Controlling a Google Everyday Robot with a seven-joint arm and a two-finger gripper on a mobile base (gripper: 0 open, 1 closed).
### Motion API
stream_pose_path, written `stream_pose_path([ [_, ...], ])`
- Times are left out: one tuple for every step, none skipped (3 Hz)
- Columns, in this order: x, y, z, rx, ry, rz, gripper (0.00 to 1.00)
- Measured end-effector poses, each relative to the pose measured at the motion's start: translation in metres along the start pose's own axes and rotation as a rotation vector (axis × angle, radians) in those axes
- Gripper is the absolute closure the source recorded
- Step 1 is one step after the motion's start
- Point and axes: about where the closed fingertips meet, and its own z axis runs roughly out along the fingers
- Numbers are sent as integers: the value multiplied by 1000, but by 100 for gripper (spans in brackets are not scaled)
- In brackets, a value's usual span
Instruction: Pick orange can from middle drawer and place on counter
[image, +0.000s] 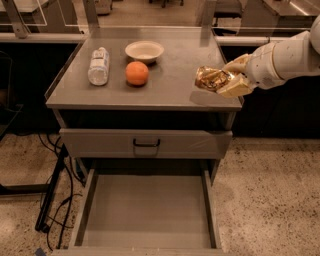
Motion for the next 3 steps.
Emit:
stream_pose_path([
  [0,0,0,0,0,0,100],
  [-2,-6,18,-17,6,1,100],
  [8,-21,75,-58,32,34,100],
])
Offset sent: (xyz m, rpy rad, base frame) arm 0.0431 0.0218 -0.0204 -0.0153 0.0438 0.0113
